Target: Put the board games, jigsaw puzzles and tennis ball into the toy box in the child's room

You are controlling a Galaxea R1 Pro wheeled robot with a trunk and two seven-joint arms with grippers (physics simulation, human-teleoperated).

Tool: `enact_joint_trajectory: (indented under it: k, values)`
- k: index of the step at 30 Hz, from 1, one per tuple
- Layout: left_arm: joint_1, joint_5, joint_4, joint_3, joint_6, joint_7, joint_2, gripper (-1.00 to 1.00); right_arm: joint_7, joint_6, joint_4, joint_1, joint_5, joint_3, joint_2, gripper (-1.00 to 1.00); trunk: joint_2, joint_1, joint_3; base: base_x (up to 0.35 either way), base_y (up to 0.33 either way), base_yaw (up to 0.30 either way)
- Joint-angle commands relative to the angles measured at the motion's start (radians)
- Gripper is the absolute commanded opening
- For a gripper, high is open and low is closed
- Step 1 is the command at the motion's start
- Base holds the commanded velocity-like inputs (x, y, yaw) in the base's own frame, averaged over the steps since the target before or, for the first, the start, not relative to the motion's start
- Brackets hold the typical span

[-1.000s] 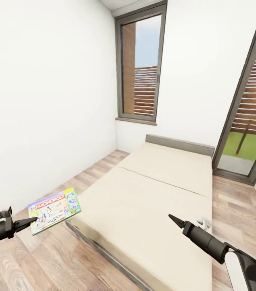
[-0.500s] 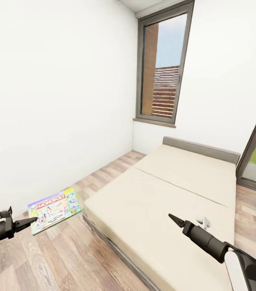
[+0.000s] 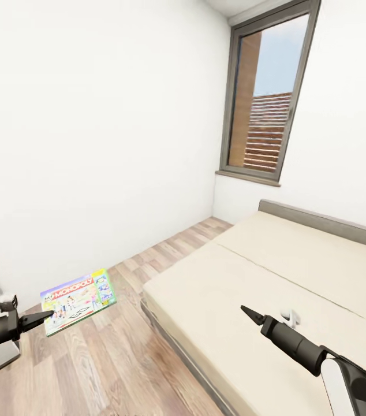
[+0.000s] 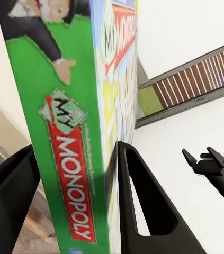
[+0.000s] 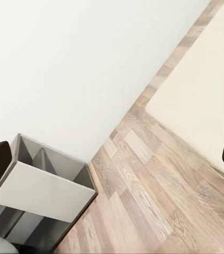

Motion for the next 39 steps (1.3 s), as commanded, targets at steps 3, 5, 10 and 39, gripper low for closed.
enact_joint_trajectory:
  k: [3, 5, 10, 39]
  values:
    - [-0.001, -0.001, 0.0, 0.001, 0.01, -0.005, -0.001, -1.0, 0.004, 0.007, -0.001, -0.001, 0.0, -0.003, 0.001, 1.0, 0.02, -0.011, 0.008, 0.0, 0.0, 0.292]
    - [-0.001, -0.001, 0.0, 0.001, 0.01, -0.005, -0.001, -1.0, 0.004, 0.007, -0.001, -0.001, 0.0, -0.003, 0.001, 1.0, 0.034, -0.019, 0.014, 0.0, 0.0, 0.292]
    - [-0.001, -0.001, 0.001, 0.001, 0.01, -0.005, -0.003, -1.0, 0.004, 0.007, -0.002, -0.001, 0.0, -0.003, 0.001, 1.0, 0.069, -0.038, 0.03, 0.0, 0.0, 0.292]
    - [-0.001, -0.005, 0.001, 0.001, 0.009, -0.005, -0.01, -1.0, 0.004, 0.006, -0.002, -0.001, 0.0, -0.003, 0.001, 1.0, 0.202, -0.111, 0.09, 0.0, 0.0, 0.292]
